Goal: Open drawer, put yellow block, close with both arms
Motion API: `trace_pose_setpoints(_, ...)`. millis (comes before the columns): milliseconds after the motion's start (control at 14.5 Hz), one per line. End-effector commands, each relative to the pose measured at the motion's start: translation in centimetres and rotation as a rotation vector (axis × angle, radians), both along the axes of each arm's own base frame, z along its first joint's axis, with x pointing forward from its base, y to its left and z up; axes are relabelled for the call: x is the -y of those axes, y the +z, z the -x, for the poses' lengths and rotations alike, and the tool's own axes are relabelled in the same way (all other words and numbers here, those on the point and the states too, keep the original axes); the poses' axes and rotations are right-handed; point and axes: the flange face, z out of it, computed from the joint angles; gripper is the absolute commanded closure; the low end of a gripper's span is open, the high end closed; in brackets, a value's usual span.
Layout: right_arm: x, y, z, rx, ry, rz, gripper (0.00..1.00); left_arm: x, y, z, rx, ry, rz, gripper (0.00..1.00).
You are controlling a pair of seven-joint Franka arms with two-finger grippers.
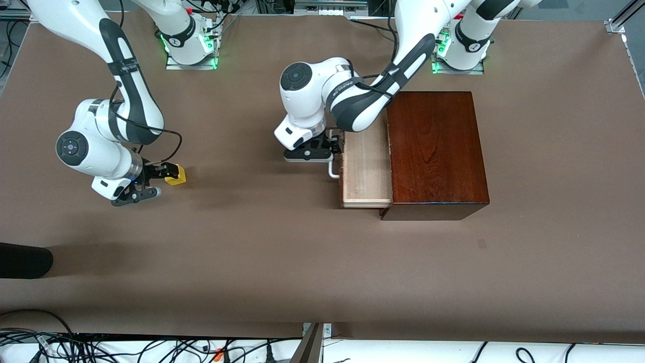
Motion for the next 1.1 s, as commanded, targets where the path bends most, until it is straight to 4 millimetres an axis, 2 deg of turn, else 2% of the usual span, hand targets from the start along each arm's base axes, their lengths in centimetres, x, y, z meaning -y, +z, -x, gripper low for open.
trace_pose_setpoints(0, 0.1, -0.6, 1.0, 0.015, 0.003, -0.02, 0.0, 3.5, 0.8, 0.8, -0.006, -0.002, 0.1, 0.0)
trace_pose_setpoints(69, 0.2, -1.0, 1.3, 0.024, 0.001, -0.017, 0.0, 3.9, 0.5, 1.3, -0.009, -0.008, 0.096, 0.0)
trace_pose_setpoints(207, 0.1, -1.6, 1.8, 0.027, 0.002, -0.016, 0.0, 3.6, 0.4, 1.0, -0.01, -0.005, 0.095, 0.0)
trace_pose_setpoints(414, -0.4, -2.2, 2.1, 0.017, 0.007, -0.018, 0.0, 2.9, 1.5, 0.3, -0.001, 0.004, 0.089, 0.0)
trace_pose_setpoints(690, -0.4, -2.9, 2.6, 0.011, 0.01, -0.016, 0.02, -0.1, 3.6, -1.2, -0.053, 0.01, 0.011, 0.0)
trace_pose_setpoints(828, -0.3, -3.4, 2.9, 0.015, 0.008, -0.014, 0.04, -1.6, 6.2, -2.0, -0.072, -0.004, 0.025, 0.0)
trace_pose_setpoints(966, -0.4, -3.8, 3.1, 0.011, 0.01, -0.013, 0.1, -4.6, 9.9, -3.4, -0.125, -0.014, 0.041, 0.0)
trace_pose_setpoints(1034, -0.4, -4.0, 3.1, 0.008, 0.01, -0.012, 0.15, -6.8, 12.0, -4.4, -0.147, -0.007, 0.047, 0.0)
